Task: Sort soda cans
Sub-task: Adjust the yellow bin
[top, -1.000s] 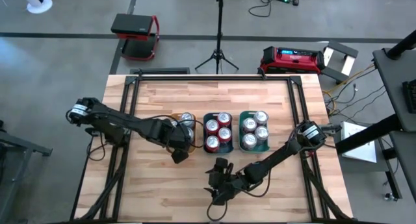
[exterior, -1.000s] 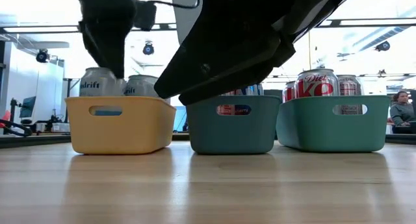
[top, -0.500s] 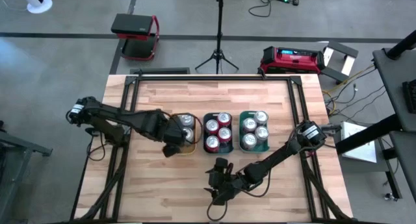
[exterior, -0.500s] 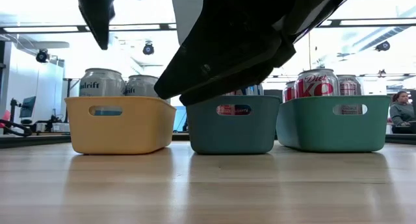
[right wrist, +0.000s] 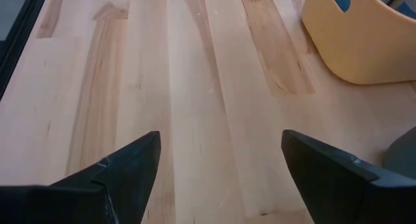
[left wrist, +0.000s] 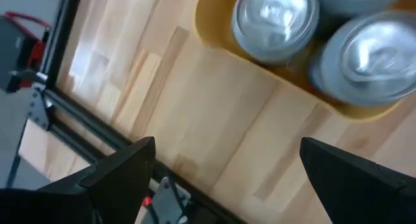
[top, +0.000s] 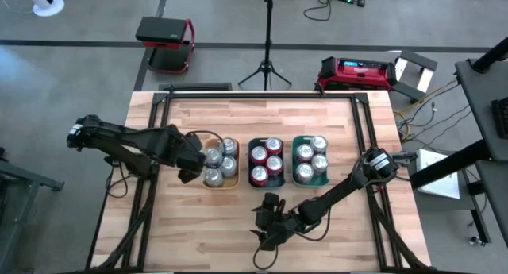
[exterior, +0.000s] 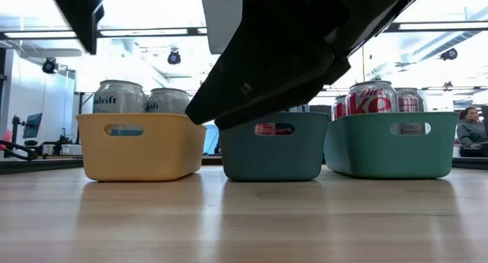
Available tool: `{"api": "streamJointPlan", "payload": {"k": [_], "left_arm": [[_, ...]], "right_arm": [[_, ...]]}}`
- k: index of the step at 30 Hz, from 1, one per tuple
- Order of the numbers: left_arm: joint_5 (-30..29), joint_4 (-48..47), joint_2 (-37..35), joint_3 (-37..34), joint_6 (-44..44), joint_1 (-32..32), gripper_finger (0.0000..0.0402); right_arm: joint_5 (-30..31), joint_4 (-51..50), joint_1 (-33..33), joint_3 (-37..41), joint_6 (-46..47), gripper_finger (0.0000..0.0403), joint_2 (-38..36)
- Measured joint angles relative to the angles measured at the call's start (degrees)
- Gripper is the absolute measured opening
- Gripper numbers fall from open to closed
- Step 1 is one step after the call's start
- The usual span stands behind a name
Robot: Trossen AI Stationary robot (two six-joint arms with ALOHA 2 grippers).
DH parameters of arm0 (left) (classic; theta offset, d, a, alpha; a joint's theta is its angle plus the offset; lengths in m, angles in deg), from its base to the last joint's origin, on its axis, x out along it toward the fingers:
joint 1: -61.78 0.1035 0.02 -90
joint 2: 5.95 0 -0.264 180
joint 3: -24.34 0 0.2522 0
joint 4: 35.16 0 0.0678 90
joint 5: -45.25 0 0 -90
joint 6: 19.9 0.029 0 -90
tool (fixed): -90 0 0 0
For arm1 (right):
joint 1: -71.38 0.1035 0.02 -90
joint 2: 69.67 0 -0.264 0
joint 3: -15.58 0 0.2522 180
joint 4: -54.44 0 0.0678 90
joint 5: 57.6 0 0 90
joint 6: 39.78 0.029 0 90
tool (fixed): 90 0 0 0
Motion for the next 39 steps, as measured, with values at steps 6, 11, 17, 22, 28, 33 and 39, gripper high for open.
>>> {"api": "streamJointPlan", "payload": {"k": [6,11,17,22,28,33,39], "left_arm": [[3.51,11.30,-7.79,-14.57,4.56,-0.43,0.0366],[2.90,20.28,-11.18,-24.27,4.32,-0.39,0.0366],[1.04,28.10,-11.00,-31.34,3.12,-0.35,0.0366],[1.05,34.42,-9.02,-34.79,2.68,-0.50,0.0365],[1.36,41.27,-7.67,-35.28,3.75,-2.19,0.0365],[1.36,40.95,-7.52,-35.28,2.95,-2.23,0.0365],[1.37,41.90,-7.52,-35.02,2.94,-2.34,0.0365]], "right_arm": [[0.02,0.20,0.00,0.00,-0.14,0.0299,0.00],[0.17,0.25,-0.02,0.00,-0.59,0.0288,0.00],[0.21,0.41,-0.02,0.00,-0.54,0.0276,0.00],[1.00,0.46,-0.02,0.00,-0.57,0.0266,0.00],[1.05,0.38,-0.02,0.00,-0.53,0.0254,0.00],[1.05,-0.29,-0.02,0.03,-0.65,0.0245,0.00],[1.05,-0.29,-0.02,0.03,-0.97,0.0238,-0.09]]}}
